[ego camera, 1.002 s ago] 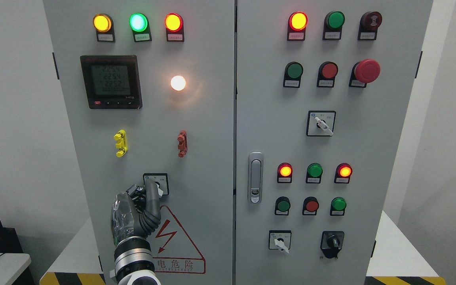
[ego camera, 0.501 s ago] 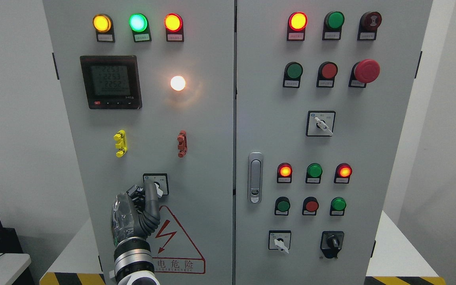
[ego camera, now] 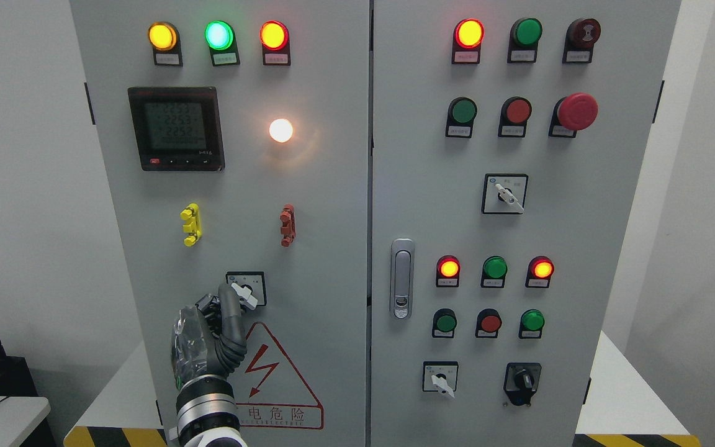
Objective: Turn on light switch 1
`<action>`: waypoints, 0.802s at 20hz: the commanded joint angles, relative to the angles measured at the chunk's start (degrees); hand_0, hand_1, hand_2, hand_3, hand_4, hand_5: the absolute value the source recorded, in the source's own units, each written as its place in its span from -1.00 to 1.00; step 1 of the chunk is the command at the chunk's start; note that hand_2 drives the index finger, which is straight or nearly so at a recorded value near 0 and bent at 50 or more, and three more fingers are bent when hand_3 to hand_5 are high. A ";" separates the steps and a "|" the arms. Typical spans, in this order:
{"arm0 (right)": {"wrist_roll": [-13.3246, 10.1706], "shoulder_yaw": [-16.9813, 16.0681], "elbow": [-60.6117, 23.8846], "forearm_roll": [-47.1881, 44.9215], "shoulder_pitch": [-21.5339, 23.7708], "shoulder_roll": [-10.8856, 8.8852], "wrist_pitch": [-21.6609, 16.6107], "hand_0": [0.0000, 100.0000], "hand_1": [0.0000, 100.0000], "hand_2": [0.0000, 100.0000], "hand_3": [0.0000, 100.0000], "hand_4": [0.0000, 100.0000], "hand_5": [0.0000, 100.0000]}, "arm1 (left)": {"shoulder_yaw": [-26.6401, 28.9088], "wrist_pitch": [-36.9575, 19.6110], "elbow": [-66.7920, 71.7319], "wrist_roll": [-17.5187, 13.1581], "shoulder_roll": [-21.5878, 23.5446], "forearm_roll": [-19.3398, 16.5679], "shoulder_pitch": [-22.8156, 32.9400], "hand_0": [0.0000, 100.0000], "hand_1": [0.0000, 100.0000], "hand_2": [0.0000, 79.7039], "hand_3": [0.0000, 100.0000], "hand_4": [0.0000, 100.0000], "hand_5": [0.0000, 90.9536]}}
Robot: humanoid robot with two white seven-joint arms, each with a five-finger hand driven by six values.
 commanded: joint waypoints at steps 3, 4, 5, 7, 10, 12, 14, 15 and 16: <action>0.00 1.32 0.00 0.26 -0.02 0.07 0.04 -0.76 -0.22 -1.00 -1.00 -1.00 -1.00 | -0.08 -0.15 -0.45 -0.10 -0.04 0.00 0.07 -0.59 -0.56 0.65 1.00 1.00 0.89; 0.00 1.32 0.00 0.26 0.07 0.07 0.04 -0.76 -0.22 -1.00 -1.00 -1.00 -1.00 | -0.08 -0.15 -0.53 -0.10 -0.04 0.00 0.07 -0.66 -0.53 0.65 1.00 1.00 0.89; 0.00 1.32 0.00 0.26 -0.01 -0.02 0.04 -0.76 -0.22 -1.00 -1.00 -1.00 -1.00 | 0.01 -0.15 -0.54 -0.10 0.05 0.00 0.07 -0.71 -0.50 0.65 1.00 1.00 0.89; 0.00 1.32 0.00 0.26 -0.02 -0.02 0.04 -0.76 -0.22 -1.00 -1.00 -1.00 -1.00 | 0.01 -0.15 -0.62 -0.10 0.05 0.00 0.07 -0.74 -0.49 0.65 1.00 1.00 0.89; 0.00 1.32 0.00 0.26 -0.02 -0.02 0.04 -0.76 -0.22 -1.00 -1.00 -1.00 -1.00 | 0.01 -0.24 -1.41 -0.10 0.05 0.00 0.94 -0.75 -0.50 0.65 1.00 1.00 0.89; 0.00 1.32 0.00 0.26 -0.01 0.07 0.04 -0.76 -0.22 -1.00 -1.00 -1.00 -1.00 | 0.01 -0.59 -2.20 -0.10 0.14 0.00 2.17 -0.76 -0.49 0.65 1.00 1.00 0.89; 0.00 1.32 0.00 0.26 -0.02 -0.02 0.04 -0.76 -0.22 -1.00 -1.00 -1.00 -1.00 | 0.09 -0.68 -2.47 -0.10 0.14 0.00 3.14 -0.77 -0.51 0.65 1.00 1.00 0.89; 0.00 1.32 0.00 0.26 -0.02 -0.02 0.04 -0.76 -0.22 -1.00 -1.00 -1.00 -1.00 | 0.09 -0.77 -2.99 -0.02 0.14 0.00 3.41 -0.77 -0.51 0.65 1.00 1.00 0.89; 0.00 1.32 0.00 0.26 -0.02 0.07 0.04 -0.76 -0.22 -1.00 -1.00 -1.00 -1.00 | 0.18 -0.77 -3.26 -0.10 0.14 0.00 3.76 -0.78 -0.51 0.65 1.00 1.00 0.89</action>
